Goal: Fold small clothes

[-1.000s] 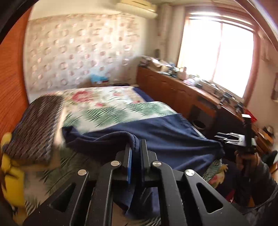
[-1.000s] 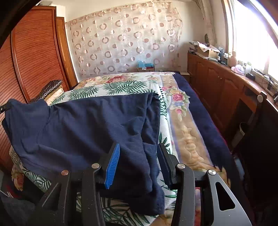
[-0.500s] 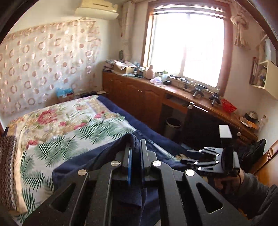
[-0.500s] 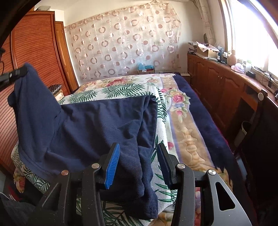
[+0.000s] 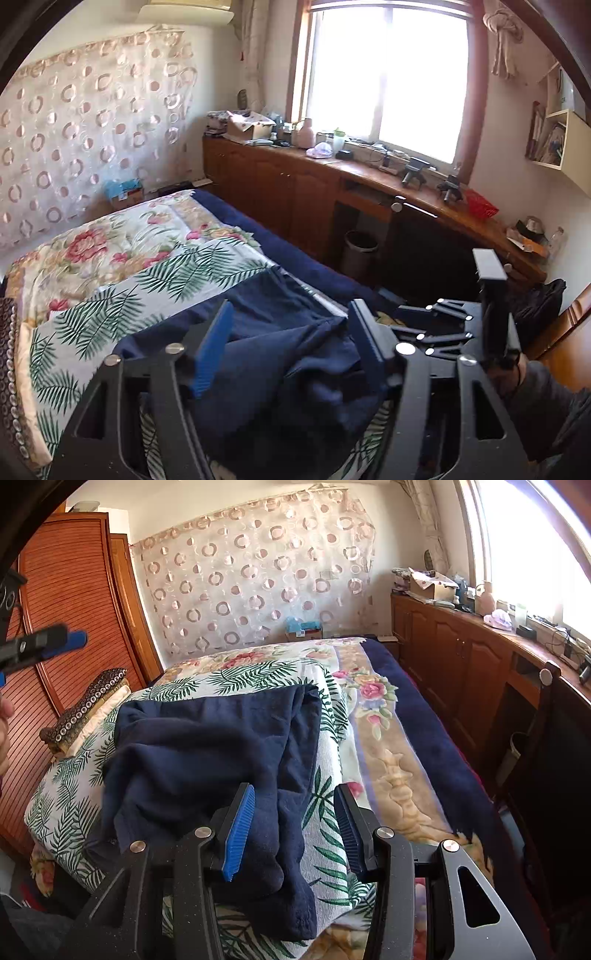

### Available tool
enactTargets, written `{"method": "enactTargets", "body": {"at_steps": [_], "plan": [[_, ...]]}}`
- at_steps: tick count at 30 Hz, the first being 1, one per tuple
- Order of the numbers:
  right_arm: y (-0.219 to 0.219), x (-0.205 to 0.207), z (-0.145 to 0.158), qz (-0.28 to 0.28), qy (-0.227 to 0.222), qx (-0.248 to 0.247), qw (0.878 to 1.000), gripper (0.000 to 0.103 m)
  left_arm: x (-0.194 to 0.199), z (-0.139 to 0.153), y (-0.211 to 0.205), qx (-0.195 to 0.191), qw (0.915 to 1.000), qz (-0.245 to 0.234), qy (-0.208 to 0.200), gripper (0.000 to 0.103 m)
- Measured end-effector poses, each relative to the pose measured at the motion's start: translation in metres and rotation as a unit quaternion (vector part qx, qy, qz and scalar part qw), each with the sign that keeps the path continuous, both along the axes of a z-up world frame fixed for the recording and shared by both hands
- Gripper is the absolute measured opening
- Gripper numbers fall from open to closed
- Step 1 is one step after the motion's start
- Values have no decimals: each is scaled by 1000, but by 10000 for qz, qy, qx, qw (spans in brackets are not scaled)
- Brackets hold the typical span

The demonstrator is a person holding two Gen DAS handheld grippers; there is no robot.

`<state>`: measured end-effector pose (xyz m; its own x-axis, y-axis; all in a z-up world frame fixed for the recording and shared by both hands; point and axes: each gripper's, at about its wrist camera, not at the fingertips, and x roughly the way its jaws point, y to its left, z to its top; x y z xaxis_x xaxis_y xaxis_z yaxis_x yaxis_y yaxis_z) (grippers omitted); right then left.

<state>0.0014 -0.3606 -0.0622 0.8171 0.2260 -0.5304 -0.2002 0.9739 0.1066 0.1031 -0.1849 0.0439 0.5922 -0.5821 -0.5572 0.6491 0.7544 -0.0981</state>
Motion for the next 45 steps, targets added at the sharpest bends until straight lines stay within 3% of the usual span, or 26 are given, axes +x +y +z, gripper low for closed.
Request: {"method": "enactTargets", "body": {"at_steps": [13, 21, 32, 45], "plan": [[44, 24, 17, 440, -152, -224, 9987, 46, -13, -39, 93, 110, 9937, 1112, 104, 75], [84, 49, 18, 845, -133, -303, 9959, 46, -19, -55, 123, 235, 9875, 1559, 65, 75], [144, 69, 12, 1563, -48, -496, 9865, 46, -27, -80, 154, 171, 9825, 1844, 203, 75], [218, 94, -21, 2341, 462, -951, 9665, 46, -28, -93, 173, 46, 9794, 1990, 344, 75]]}}
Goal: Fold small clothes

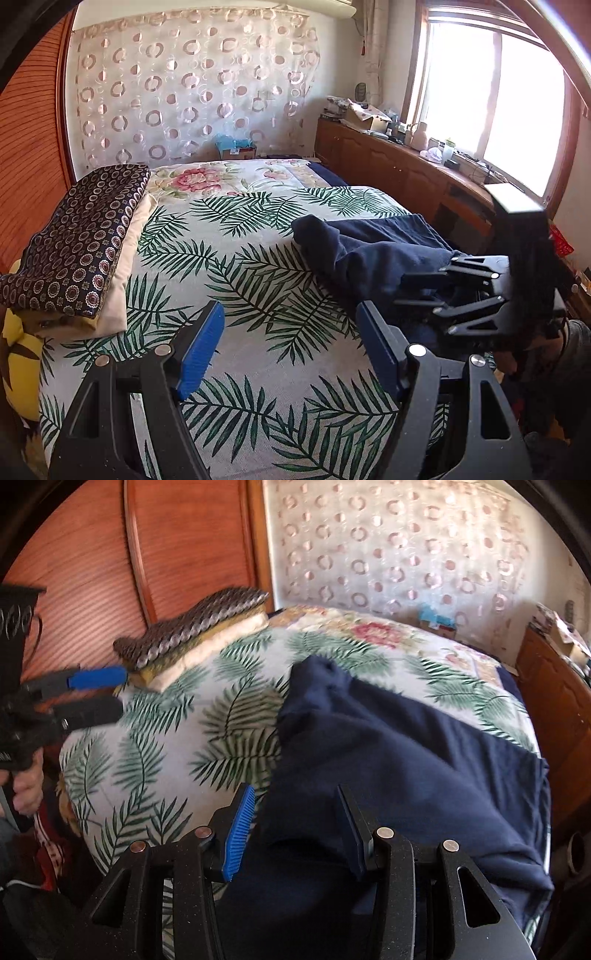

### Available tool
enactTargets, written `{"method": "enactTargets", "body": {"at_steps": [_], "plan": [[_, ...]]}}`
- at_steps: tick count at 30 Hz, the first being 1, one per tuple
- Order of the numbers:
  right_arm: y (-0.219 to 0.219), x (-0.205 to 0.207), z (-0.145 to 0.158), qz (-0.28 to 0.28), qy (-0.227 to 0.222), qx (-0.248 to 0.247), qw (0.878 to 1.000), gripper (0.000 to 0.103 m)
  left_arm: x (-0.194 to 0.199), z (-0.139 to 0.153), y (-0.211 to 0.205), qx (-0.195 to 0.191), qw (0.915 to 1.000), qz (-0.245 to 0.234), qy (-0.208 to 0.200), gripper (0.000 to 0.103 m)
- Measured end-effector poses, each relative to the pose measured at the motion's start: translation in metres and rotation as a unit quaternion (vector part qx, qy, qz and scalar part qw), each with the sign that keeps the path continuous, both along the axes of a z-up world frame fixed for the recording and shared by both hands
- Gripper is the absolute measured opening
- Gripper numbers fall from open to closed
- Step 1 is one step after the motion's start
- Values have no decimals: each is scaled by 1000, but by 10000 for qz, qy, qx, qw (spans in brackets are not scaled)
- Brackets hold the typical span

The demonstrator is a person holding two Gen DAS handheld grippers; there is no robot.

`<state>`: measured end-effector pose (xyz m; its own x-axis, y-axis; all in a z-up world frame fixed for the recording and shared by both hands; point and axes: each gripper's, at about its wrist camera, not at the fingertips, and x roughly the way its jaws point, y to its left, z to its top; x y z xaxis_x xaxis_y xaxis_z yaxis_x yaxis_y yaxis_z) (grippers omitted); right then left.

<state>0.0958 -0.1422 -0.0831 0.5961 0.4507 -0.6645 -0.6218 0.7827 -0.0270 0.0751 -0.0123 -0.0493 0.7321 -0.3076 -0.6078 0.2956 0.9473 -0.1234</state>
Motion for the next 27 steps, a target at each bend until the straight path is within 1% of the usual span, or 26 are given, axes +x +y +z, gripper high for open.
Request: {"method": "enactTargets", "body": {"at_steps": [6, 8, 11, 12, 13, 14, 16, 18, 21, 24, 27], "plan": [[15, 18, -21, 6, 242, -427, 9988, 46, 1, -2, 0, -13, 10000, -22, 44, 75], [18, 21, -25, 63, 299, -515, 9982, 46, 2, -3, -1, -12, 10000, -25, 61, 75], [21, 24, -27, 154, 292, -500, 9982, 45, 3, -3, -3, -14, 10000, -33, 68, 75], [21, 25, -27, 145, 290, -472, 9984, 32, 3, -3, -3, -18, 10000, -43, 66, 75], [18, 26, -25, 97, 268, -461, 9985, 25, 3, -4, -3, -17, 10000, -47, 65, 75], [15, 26, -23, 85, 265, -400, 9988, 16, 3, -4, -3, -18, 10000, -51, 62, 75], [6, 26, -15, 48, 278, -186, 9994, 10, 2, -5, -3, -20, 10000, -55, 65, 75], [-5, 22, -2, -29, 70, -36, 10000, 9, 2, -5, -3, -27, 10000, -56, 71, 75], [-23, 24, 27, -228, -256, 131, 9993, 8, 3, -7, -4, -45, 9999, -75, 85, 75], [-44, 34, 54, -515, -577, 87, 9970, 8, 3, -9, -7, -52, 9999, -116, 96, 75], [-60, 57, 76, -879, -845, -129, 9925, 8, 3, -10, -10, -50, 9998, -169, 112, 75]]}}
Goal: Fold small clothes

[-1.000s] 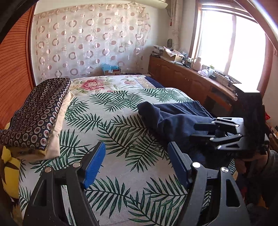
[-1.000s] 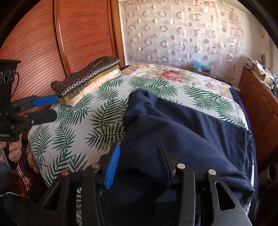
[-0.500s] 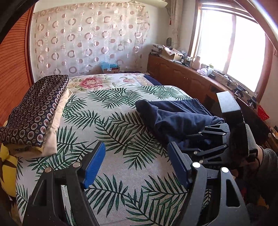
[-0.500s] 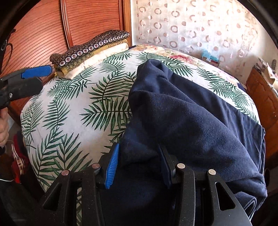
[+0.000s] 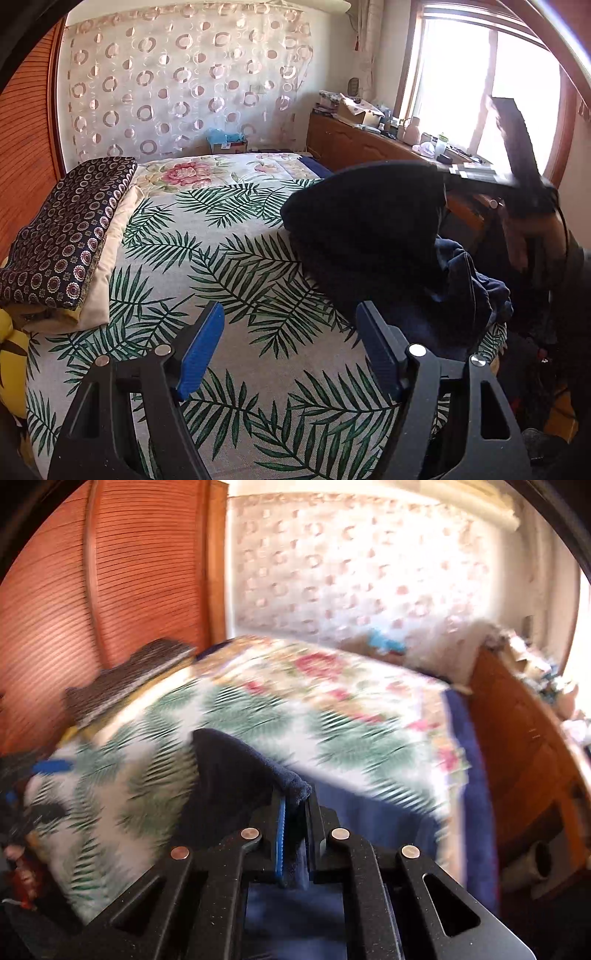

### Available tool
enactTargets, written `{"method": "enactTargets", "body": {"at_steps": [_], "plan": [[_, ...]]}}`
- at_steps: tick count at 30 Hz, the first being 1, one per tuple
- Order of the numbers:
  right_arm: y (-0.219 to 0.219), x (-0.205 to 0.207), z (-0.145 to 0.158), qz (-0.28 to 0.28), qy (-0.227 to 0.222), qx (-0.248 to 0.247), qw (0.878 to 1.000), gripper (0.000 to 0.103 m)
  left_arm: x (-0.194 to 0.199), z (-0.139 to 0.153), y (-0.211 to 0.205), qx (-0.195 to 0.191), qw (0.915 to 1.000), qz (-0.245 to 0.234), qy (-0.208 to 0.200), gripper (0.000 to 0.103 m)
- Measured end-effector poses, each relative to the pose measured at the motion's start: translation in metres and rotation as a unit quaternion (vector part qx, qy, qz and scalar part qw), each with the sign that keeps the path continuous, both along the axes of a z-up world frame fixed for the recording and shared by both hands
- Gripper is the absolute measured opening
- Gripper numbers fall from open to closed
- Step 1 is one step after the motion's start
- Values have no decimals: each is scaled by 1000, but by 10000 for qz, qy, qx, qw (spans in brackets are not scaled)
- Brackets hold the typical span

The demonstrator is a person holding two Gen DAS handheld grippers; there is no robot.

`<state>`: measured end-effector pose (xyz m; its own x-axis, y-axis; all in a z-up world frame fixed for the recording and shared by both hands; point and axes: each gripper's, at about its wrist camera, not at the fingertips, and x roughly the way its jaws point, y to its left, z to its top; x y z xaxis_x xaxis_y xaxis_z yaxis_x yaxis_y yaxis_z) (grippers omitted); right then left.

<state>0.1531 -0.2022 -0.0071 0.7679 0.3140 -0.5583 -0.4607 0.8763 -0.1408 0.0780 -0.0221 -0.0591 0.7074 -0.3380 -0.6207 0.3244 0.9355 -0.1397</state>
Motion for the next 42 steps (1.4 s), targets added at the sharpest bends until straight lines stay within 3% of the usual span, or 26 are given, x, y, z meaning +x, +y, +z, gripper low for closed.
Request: {"method": "enactTargets", "body": {"at_steps": [4, 9, 10, 11, 14, 15, 16, 23, 33, 42], "plan": [[-22, 47, 11, -667, -14, -275, 9974, 8, 1, -1, -4, 4, 10000, -46, 18, 75], [-32, 98, -12, -1300, 419, -375, 9899, 9, 2, -4, -10, 12, 9999, -109, 67, 75], [-30, 101, -17, -1351, 471, -411, 9889, 12, 1, -4, -11, 18, 9999, -124, 71, 75], [-29, 102, -20, -1403, 490, -450, 9879, 23, 1, -5, -13, 19, 9999, -141, 73, 75], [-25, 94, -22, -1504, 329, -603, 9862, 34, 0, -6, -17, 14, 9998, -185, 85, 75], [-24, 88, -22, -1501, 274, -619, 9864, 43, 0, -7, -19, 11, 9997, -208, 96, 75], [-24, 84, -20, -1504, 237, -633, 9863, 47, 0, -7, -20, 7, 9997, -218, 106, 75], [-54, 14, -25, -1135, 367, -39, 9929, 47, 0, -13, -37, 2, 9991, -379, 166, 75], [-88, -75, -77, -989, 1000, 403, 9892, 47, 1, -21, -65, -44, 9974, -642, 314, 75], [-103, -75, -75, -983, 1149, 948, 9839, 46, 1, -34, -96, -90, 9926, -1032, 632, 75]]}}
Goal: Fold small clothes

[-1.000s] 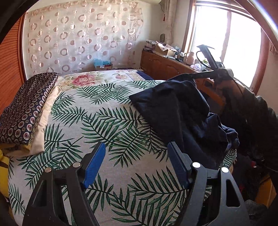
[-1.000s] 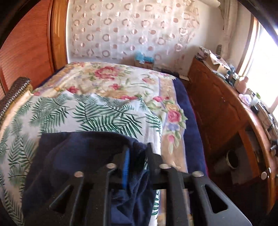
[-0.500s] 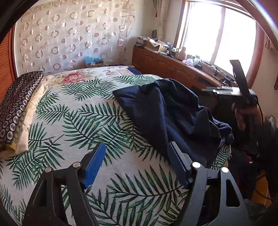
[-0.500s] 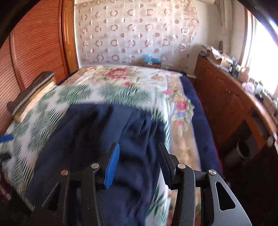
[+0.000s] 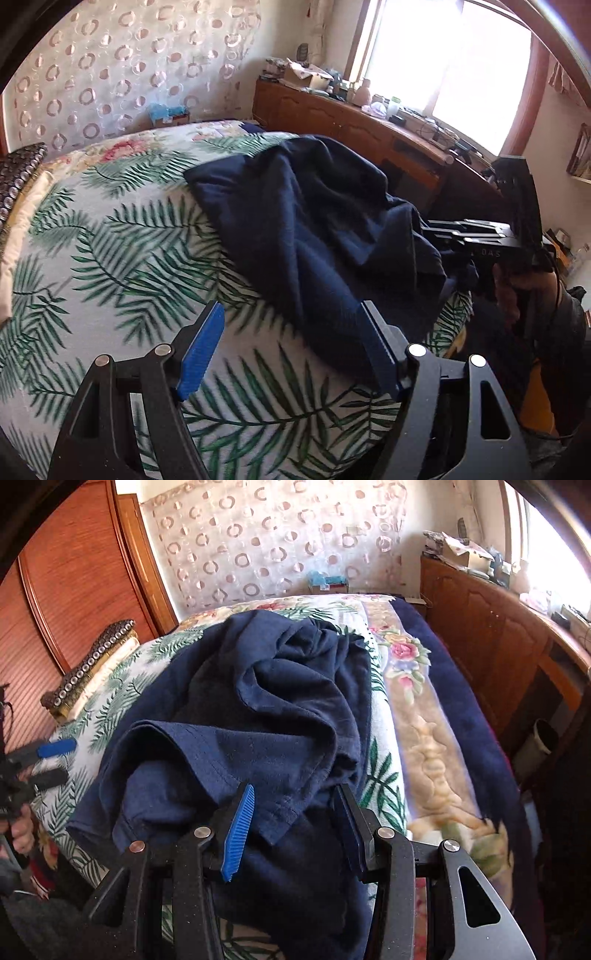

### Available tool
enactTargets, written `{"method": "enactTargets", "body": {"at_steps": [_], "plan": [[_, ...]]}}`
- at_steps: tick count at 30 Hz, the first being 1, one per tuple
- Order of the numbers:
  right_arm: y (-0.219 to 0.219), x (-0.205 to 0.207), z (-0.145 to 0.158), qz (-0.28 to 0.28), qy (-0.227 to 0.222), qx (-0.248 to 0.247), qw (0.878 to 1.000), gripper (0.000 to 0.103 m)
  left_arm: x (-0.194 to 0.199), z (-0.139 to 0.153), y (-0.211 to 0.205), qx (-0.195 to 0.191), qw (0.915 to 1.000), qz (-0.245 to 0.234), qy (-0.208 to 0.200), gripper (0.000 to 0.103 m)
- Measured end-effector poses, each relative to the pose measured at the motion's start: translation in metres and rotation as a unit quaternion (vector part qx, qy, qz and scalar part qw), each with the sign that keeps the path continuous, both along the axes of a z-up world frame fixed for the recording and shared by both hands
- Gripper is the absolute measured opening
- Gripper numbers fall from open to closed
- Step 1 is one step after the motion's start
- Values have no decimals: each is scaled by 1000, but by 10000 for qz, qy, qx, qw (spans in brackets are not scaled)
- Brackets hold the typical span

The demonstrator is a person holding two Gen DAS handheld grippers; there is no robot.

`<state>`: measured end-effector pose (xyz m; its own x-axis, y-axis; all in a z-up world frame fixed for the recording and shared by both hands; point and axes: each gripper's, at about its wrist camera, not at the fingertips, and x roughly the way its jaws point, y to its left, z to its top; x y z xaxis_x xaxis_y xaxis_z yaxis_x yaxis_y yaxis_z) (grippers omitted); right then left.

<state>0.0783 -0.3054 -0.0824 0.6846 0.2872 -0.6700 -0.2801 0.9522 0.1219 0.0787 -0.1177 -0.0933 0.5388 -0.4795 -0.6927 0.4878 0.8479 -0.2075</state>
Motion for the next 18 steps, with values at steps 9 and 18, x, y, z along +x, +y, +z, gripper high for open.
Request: {"method": "enactTargets", "body": {"at_steps": [9, 18], "plan": [[15, -26, 8, 363, -534, -70, 9979, 6, -8, -10, -19, 36, 9996, -252, 147, 75], [-24, -73, 44, -19, -973, -432, 9943, 4, -10, -12, -18, -30, 9992, -334, 239, 75]]}}
